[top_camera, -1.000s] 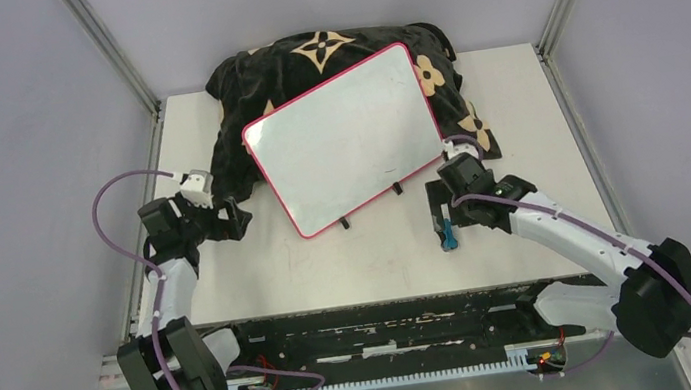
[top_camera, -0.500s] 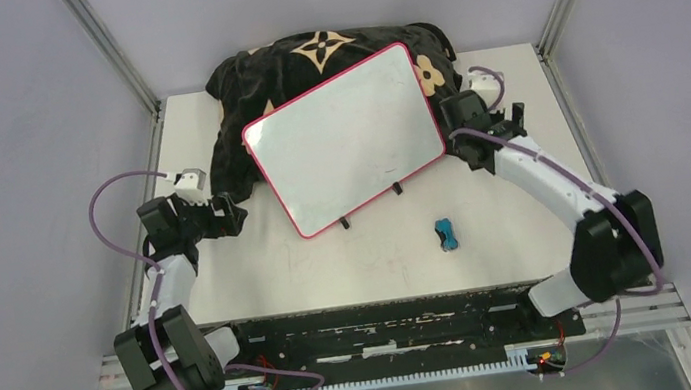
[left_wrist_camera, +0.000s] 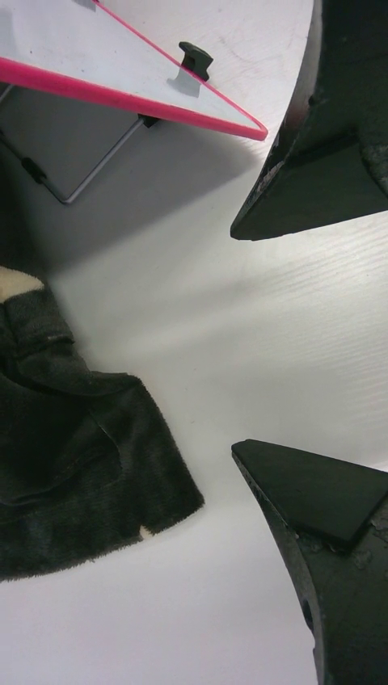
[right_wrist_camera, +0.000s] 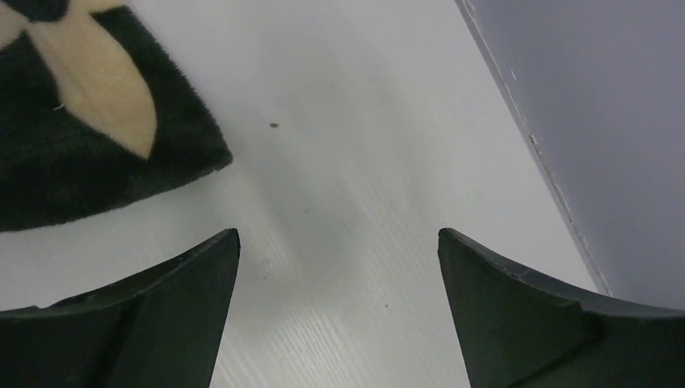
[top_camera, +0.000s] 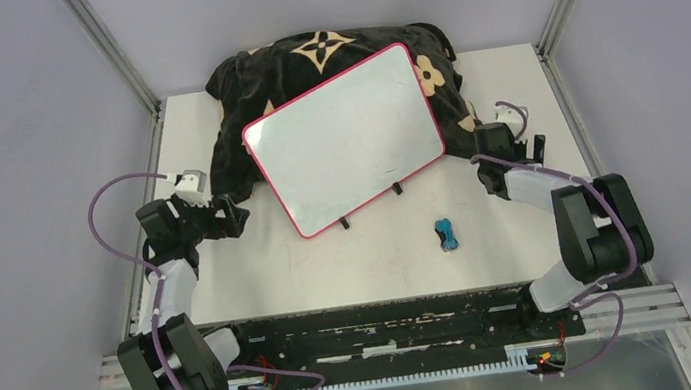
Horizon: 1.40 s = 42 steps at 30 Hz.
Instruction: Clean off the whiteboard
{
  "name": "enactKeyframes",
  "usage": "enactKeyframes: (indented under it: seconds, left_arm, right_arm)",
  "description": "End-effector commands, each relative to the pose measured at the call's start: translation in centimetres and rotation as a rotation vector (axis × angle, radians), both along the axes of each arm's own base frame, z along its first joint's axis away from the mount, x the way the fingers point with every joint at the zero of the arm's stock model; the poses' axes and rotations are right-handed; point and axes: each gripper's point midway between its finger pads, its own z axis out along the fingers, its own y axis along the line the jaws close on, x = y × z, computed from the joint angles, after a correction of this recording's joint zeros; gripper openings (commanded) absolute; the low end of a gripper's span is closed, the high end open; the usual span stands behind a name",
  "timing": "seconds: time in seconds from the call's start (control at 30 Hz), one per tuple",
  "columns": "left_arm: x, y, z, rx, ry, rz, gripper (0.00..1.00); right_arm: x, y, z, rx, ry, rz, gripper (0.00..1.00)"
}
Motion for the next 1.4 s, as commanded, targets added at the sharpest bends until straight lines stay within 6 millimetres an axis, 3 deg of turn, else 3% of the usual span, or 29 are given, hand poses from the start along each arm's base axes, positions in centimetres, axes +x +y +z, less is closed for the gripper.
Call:
enactKeyframes:
  seconds: [0.0,0.1,0.23,0.3,0.77,1.27,1.37]
  left_arm:
    - [0.3,-0.6,1.0,-0.018,-0.044,-0.044,0.99]
    - [0.1,-0.9,1.1,-0.026,-0.045,-0.06,0.99]
    - [-0.1,-1.0,1.0,-0.024,-0.044,-0.07,0.99]
    - [-0.3,-1.0,1.1,-0.017,-0.046,-0.068,0.99]
    - [-0.4,-1.2,1.1,-0.024,-0.053,-0.084,0.99]
    - [-0.9,-1.3,1.4,-0.014,-0.072,-0.097,0.99]
    - [-0.9,-1.4,1.6,-0.014,-0.08,-0.101,1.0]
  right_arm:
    - [2.1,1.5,5.8,0.008,-0.311,0.103,1.0]
    - [2.0,3.2,5.8,-0.008,-0.332,0.186,1.0]
    - [2.1,5.1,3.1,-0.076,-0.365,0.263,1.0]
    - [1.9,5.4,2.8,-0.101,-0.314,0.252,1.0]
    - [2.9,6.2,1.8,0.056,-0.32,0.42,0.96]
    - [2.1,6.6,1.8,0.089,-0.393,0.479,1.0]
    - [1.9,6.3,1.5,0.089,-0.48,0.496,1.0]
